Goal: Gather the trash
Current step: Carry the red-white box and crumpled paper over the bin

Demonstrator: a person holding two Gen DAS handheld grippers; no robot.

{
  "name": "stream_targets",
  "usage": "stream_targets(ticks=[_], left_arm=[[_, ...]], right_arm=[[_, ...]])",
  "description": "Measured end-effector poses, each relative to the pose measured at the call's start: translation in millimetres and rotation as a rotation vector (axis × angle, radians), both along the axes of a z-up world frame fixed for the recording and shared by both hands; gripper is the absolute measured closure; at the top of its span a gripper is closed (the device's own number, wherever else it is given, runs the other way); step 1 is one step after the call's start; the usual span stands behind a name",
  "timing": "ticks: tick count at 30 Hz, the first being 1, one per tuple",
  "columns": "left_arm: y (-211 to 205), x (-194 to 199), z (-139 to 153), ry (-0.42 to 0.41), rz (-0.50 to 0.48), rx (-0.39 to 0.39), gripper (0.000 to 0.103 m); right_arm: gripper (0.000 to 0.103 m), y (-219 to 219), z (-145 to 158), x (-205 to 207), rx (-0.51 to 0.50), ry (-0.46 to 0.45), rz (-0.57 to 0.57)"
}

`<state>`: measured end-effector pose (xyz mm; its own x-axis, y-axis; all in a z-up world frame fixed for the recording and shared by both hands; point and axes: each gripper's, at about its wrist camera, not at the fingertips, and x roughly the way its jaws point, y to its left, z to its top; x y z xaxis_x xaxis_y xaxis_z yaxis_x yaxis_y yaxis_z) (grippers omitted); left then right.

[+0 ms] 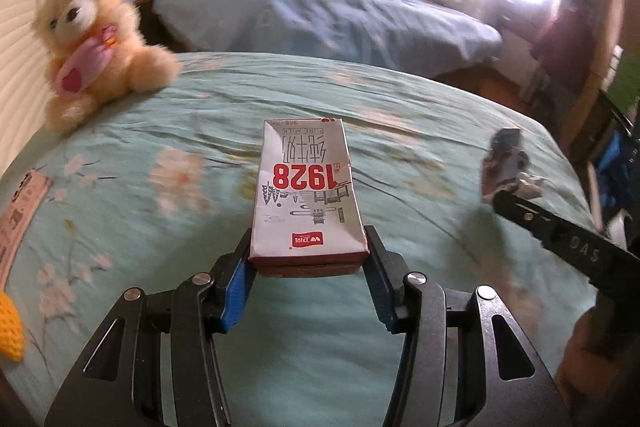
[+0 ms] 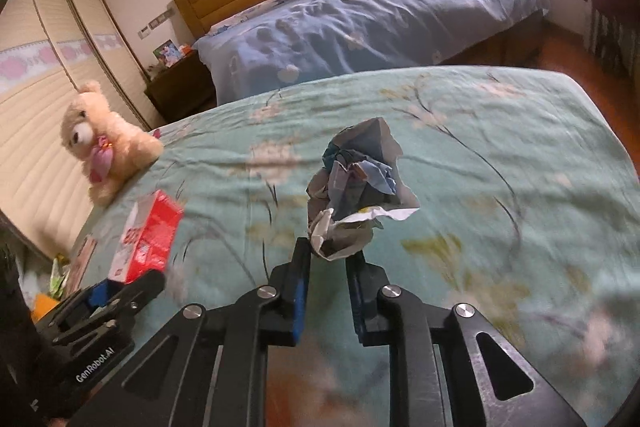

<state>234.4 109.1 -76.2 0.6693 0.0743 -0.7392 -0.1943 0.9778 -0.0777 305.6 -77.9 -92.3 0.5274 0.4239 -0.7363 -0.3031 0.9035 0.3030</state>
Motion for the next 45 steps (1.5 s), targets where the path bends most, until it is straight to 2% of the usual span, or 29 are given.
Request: stream_targets(ticks=[6, 11, 19, 45], left_arm=[[-47, -14, 6, -0.012, -0.122, -0.002, 0.053], [-73, -23, 10, -0.019, -0.182, -0.001, 0.053], [-105, -37, 15, -0.031, -0.26, 0.011, 0.053], [-192, -58, 17, -0.016, -0.471, 0.045, 0.053]], right_arm=[[0.085, -33, 3, -36, 0.024, 0.022, -0.012], [0.085, -59, 9, -58, 0.025, 0.019, -0.044], [0.085, -84, 24, -86, 0.019, -0.016, -0.069], [0.085, -164, 33, -137, 0.039, -0.024, -0.202]])
